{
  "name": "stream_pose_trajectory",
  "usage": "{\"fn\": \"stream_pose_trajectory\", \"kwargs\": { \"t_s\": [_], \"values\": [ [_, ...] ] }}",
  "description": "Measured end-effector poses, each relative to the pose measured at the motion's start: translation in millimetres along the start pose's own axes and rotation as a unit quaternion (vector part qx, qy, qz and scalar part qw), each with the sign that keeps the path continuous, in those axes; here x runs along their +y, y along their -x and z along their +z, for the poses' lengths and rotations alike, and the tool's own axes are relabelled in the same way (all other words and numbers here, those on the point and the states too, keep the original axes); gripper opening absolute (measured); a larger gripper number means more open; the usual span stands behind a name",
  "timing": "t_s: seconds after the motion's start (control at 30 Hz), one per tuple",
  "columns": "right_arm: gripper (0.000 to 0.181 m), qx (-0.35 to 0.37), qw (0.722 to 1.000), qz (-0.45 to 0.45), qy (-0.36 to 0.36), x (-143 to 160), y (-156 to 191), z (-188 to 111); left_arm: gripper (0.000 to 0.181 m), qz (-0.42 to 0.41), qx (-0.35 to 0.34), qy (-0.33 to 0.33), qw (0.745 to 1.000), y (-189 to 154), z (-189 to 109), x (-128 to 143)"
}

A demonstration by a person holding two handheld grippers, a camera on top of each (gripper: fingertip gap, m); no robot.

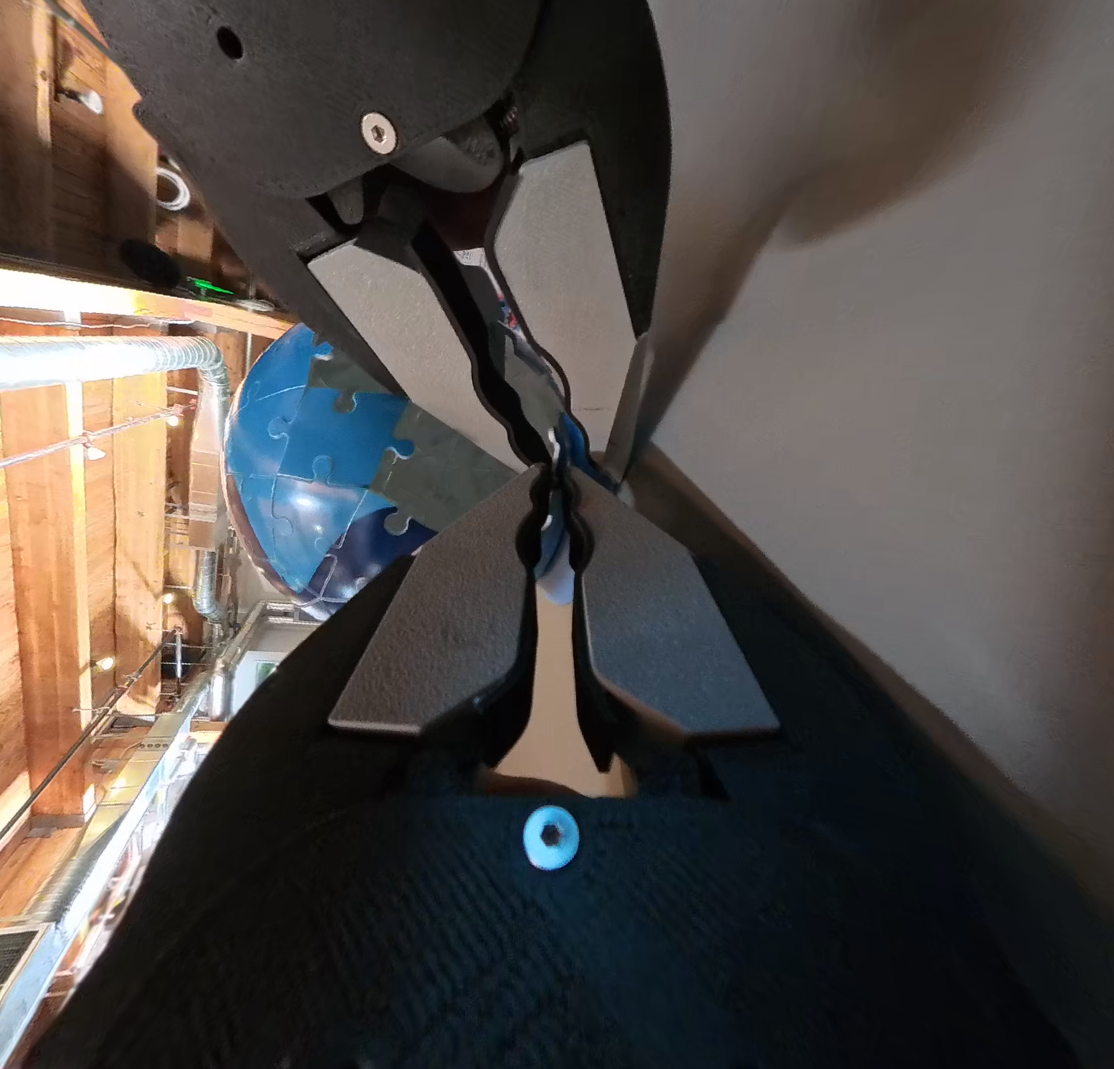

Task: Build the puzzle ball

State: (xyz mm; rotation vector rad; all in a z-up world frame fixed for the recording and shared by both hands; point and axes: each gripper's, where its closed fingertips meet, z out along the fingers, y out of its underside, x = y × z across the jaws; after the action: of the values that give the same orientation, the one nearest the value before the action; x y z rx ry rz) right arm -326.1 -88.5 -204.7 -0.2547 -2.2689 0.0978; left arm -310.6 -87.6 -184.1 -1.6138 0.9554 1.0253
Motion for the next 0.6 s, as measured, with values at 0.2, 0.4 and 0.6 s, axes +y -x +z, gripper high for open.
{"fn": "stream_pose_trajectory", "kwargs": {
  "t_s": [0.2, 0.4, 0.6],
  "values": [
    [0.016, 0.000, 1.000, 0.004, 0.011, 0.9, 0.7, -0.8, 0.001, 0.014, -0.006, -0.001, 1.000, -0.3, -0.5, -0.6],
    [0.016, 0.020, 0.999, -0.012, 0.045, 1.8, 1.6, -2.0, 0.000, 0.018, -0.006, -0.006, 1.000, -1.3, -2.1, -1.7],
    [0.015, -0.010, 0.999, 0.022, 0.035, -0.5, 3.5, -1.7, 0.003, 0.026, -0.014, -0.006, 1.000, 0.5, -5.8, -0.6]
  ]
}}
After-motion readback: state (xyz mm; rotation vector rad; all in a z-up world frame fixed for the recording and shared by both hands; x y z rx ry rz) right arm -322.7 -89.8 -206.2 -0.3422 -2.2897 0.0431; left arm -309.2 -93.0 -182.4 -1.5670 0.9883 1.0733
